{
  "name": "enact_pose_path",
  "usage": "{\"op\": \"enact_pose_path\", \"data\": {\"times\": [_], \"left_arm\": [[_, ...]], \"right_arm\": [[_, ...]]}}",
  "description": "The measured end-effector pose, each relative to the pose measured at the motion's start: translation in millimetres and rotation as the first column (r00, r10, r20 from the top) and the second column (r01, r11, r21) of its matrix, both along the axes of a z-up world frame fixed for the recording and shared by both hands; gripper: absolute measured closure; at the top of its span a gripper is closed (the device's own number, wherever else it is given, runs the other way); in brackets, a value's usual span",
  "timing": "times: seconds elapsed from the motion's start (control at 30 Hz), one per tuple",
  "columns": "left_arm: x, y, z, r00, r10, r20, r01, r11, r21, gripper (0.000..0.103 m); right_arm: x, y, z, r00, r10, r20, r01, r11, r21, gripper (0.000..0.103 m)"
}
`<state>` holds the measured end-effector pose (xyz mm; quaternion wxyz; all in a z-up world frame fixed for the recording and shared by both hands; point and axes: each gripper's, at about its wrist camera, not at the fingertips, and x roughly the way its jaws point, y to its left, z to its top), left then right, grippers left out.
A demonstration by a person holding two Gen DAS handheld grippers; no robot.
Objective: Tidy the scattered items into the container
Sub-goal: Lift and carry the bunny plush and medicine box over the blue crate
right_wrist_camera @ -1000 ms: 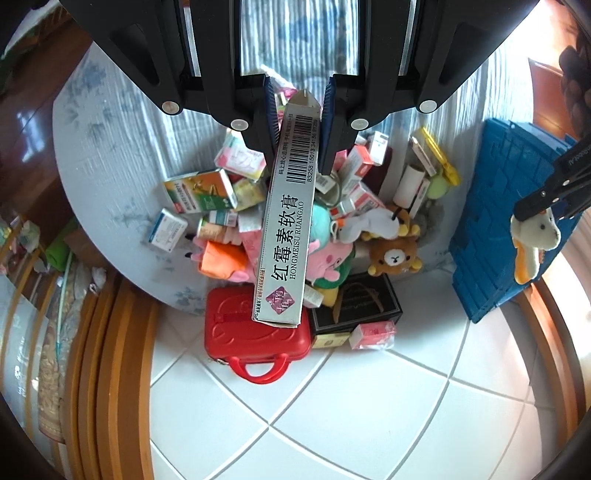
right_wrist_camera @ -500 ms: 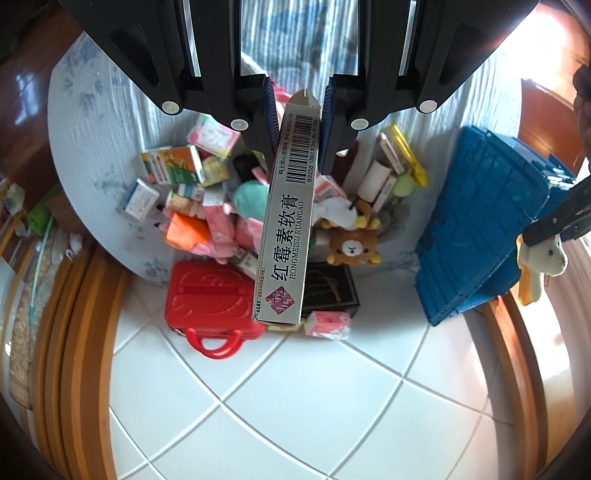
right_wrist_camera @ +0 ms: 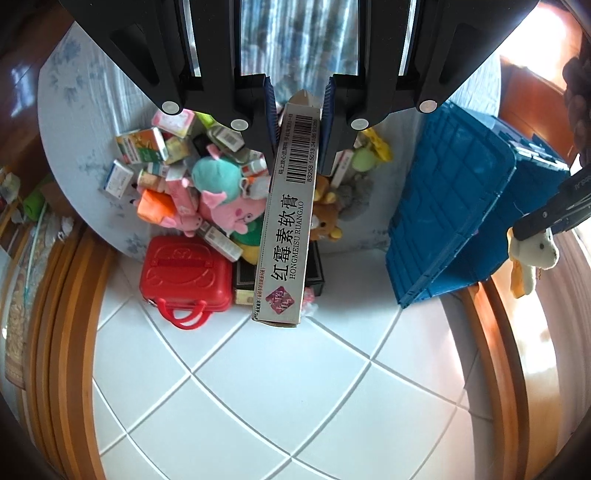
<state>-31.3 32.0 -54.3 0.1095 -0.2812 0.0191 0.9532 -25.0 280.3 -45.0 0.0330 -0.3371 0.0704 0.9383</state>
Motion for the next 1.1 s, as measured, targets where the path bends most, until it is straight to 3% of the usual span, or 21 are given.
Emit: {"op": "enact_pose_path", "data": {"times": [0.57,0.97,1.1], "left_arm": [[-12.2,-132.5,-1.5,0.997,0.083,-0.001,-0.083,0.996,0.024,0.059],[-20.7,-211.0,-11.9,0.992,0.127,0.018,-0.127,0.991,0.033,0.059],[-22.2,-237.9,-16.0,0.989,0.146,0.025,-0.147,0.988,0.052,0.059]], "right_arm": [[-54.9,-137.0,17.0,0.992,0.122,-0.004,-0.122,0.992,0.036,0.083],[-100.7,-246.6,31.4,0.967,0.254,-0.013,-0.253,0.966,0.047,0.083],[-116.4,-282.0,40.2,0.957,0.290,-0.019,-0.287,0.954,0.088,0.083]]}}
